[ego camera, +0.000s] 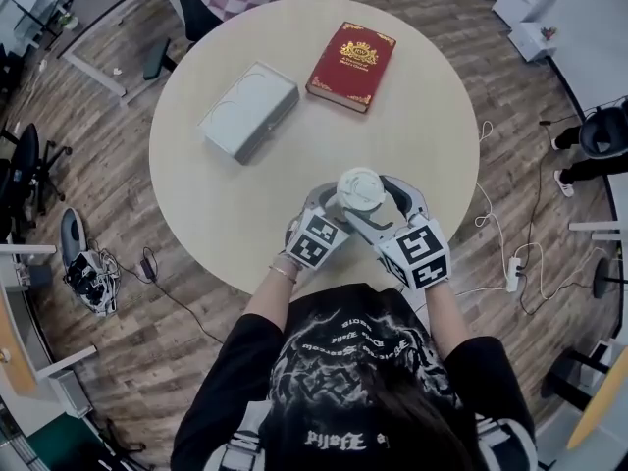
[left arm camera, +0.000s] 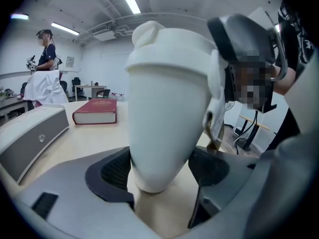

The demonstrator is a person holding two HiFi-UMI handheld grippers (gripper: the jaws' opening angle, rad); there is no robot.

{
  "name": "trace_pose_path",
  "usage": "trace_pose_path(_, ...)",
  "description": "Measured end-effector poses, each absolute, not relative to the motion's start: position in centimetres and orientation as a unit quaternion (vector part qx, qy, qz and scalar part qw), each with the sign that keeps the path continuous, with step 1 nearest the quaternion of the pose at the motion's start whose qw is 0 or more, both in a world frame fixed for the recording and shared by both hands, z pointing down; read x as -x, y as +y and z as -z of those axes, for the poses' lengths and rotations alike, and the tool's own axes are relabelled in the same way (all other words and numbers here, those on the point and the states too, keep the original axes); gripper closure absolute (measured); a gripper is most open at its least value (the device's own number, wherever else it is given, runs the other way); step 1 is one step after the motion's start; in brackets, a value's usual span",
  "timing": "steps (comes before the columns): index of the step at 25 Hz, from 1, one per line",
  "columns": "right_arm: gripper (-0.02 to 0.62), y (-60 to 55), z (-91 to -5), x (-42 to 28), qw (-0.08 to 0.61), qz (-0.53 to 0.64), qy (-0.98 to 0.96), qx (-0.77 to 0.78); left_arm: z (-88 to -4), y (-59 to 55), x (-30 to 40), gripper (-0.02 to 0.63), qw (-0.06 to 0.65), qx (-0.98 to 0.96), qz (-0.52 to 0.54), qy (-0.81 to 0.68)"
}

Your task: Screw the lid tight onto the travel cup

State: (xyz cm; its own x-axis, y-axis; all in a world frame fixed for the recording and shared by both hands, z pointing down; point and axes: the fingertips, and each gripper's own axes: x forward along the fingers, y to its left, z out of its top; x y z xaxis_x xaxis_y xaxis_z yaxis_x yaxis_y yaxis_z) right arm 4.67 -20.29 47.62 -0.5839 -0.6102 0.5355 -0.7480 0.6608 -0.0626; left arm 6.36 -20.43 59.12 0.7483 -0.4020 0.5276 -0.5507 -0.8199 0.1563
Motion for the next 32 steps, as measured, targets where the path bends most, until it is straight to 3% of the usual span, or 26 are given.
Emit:
trace_pose_path(5, 0.2, -21.0, -44.2, -4.8, 0.264, -0.059, -0.924, -0.27, -59.0, -20.4, -6.5, 0.221, 0.157, -0.924, -0.241, -0.251)
trace_pose_path(11, 0.15, -20.3, -43.9, -4.2, 0.44, 0.16, -0.884, -0.006, -58.9, -20.5, -6.5, 0.219, 0.152, -0.927, -0.249, -0.235)
trace_pose_path(17, 0.127, -18.9, -46.3, -4.1, 0.517, 0.375, -0.735, 0.227, -58.8, -20.3, -6.5, 0.219, 0.141, -0.931, -0.259, -0.213)
trace_pose_path(25, 0.098, -18.9, -48.8, -5.1, 0.477, 0.525, -0.566, 0.421, -58.6, -20.5, -6.7, 0.221, 0.132, -0.933, -0.268, -0.203)
trace_pose_path(27, 0.12, -18.9, -49.3, -5.2, 0.464, 0.547, -0.539, 0.442, -58.5, -20.6, -6.7, 0.221, 0.13, -0.933, -0.268, -0.201)
trace_pose_path(29, 0.184, -18.9, -49.4, -5.0, 0.46, 0.549, -0.537, 0.446, -58.5, -20.6, -6.7, 0.221, 0.128, -0.933, -0.268, -0.203)
trace_pose_path(32, 0.186, -18.9, -49.5, -4.9, 0.476, 0.522, -0.557, 0.436, -58.7, -20.6, -6.7, 0.221, 0.13, -0.932, -0.267, -0.206)
